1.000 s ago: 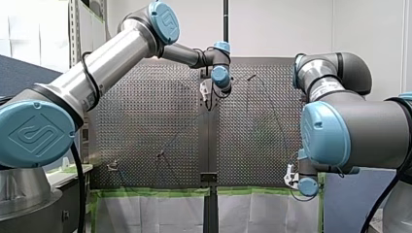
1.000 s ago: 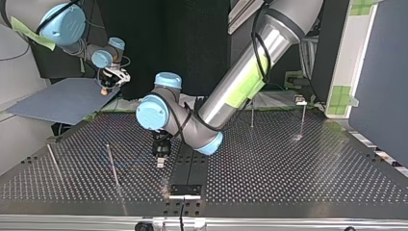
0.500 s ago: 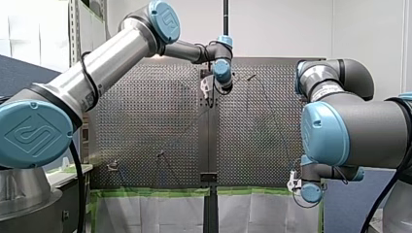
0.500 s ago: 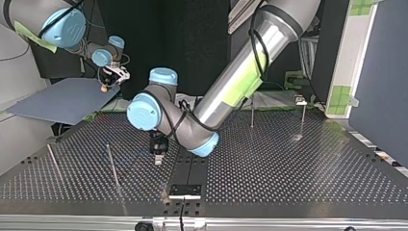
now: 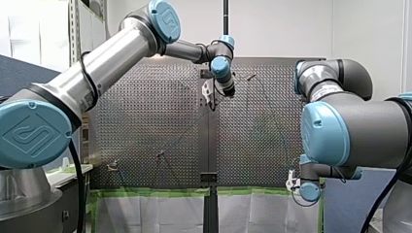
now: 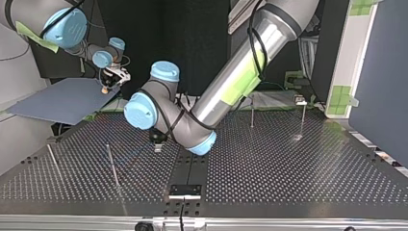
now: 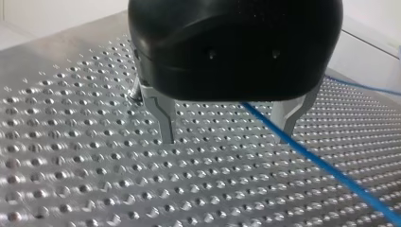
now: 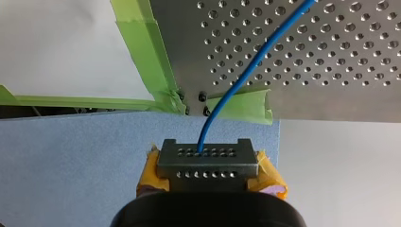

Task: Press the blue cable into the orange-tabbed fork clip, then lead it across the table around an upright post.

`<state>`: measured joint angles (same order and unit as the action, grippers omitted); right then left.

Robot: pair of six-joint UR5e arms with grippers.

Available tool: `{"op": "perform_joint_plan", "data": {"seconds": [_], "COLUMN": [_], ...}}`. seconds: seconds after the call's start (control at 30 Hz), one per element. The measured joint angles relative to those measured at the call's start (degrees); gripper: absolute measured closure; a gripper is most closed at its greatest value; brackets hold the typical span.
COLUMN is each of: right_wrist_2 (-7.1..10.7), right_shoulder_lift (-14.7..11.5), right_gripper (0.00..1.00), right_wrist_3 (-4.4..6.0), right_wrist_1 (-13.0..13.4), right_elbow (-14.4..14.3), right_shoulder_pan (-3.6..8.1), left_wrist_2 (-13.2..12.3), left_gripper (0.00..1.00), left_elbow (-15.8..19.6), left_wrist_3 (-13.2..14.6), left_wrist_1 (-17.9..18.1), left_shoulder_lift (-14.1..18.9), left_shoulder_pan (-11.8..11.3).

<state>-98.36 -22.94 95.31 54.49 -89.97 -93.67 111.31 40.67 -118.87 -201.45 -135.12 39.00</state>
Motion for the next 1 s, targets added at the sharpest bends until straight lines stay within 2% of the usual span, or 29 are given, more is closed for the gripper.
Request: {"op": "perform_joint_plan", "data": {"seconds": [0.6, 0.83, 1.0], "right_wrist_2": [0.62, 0.64, 0.66], "right_shoulder_lift": [0.0, 0.0, 0.0], "right_gripper": [1.00, 1.00, 1.00], "right_wrist_3": [0.12, 0.15, 0.15], "right_wrist_1": [-0.1, -0.1, -0.1], "right_elbow": [0.0, 0.0, 0.1], "right_shoulder_pan": [-0.07, -0.07, -0.07], "left_wrist_2": [0.5, 1.0, 0.3], "left_gripper": [0.00, 0.00, 0.00], "left_elbow": [0.1, 0.4, 2.4], "left_wrist_3": [-9.4, -10.2, -9.7], "left_wrist_1": [-9.5, -11.1, -10.9], "left_shoulder_lift": [0.2, 0.8, 2.9], "left_shoulder_pan": [-0.4, -0.3, -0.2]}}
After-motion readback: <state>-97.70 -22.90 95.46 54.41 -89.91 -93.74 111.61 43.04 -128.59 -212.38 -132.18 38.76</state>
